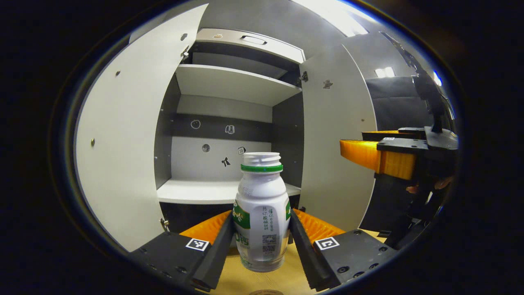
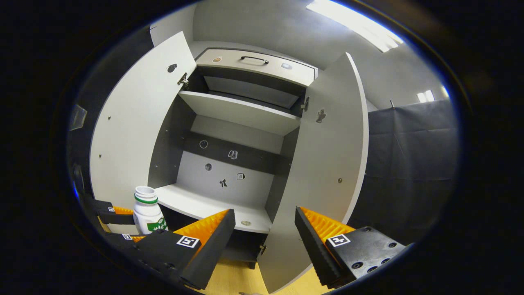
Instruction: Grasp the bottle in the cabinet with the left hand and place it on the coaster, then close the right door with the right hand and the left door with the left hand.
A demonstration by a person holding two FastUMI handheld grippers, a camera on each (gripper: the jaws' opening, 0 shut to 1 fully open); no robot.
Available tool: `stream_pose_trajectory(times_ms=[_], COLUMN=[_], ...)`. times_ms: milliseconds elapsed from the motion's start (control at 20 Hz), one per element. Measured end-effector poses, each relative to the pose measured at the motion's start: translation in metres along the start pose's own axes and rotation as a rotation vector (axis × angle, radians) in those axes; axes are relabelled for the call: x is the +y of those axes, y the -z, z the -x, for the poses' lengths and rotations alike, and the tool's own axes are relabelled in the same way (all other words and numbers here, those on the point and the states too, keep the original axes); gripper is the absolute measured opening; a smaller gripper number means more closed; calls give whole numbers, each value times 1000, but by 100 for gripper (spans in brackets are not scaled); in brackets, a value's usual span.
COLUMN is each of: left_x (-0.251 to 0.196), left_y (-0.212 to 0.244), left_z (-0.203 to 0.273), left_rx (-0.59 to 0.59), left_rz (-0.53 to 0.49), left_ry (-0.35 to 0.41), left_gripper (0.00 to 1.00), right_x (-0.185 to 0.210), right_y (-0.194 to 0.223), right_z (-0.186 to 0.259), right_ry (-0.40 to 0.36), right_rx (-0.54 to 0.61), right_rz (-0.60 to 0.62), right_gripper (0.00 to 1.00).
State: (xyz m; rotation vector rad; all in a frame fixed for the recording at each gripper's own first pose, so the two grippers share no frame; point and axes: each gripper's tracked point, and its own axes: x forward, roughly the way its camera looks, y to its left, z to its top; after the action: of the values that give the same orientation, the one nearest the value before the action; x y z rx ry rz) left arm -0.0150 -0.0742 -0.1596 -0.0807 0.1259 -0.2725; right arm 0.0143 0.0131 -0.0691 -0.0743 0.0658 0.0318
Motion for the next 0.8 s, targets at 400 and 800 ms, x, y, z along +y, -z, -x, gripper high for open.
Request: stream_pose_trajectory(times_ms=[400, 800], left_x=[-3, -4], left_y=[108, 204], left_z=[24, 27], left_rx=[20, 64], left_rz=[40, -1], left_ry=[-197, -291], left_gripper=[79, 79], right_x=[2, 31], right_y=[71, 125], right_z=[2, 10], right_ry=[-104, -220], right_rx=[75, 73], right_rz=[-51, -37], right_gripper=[98, 98])
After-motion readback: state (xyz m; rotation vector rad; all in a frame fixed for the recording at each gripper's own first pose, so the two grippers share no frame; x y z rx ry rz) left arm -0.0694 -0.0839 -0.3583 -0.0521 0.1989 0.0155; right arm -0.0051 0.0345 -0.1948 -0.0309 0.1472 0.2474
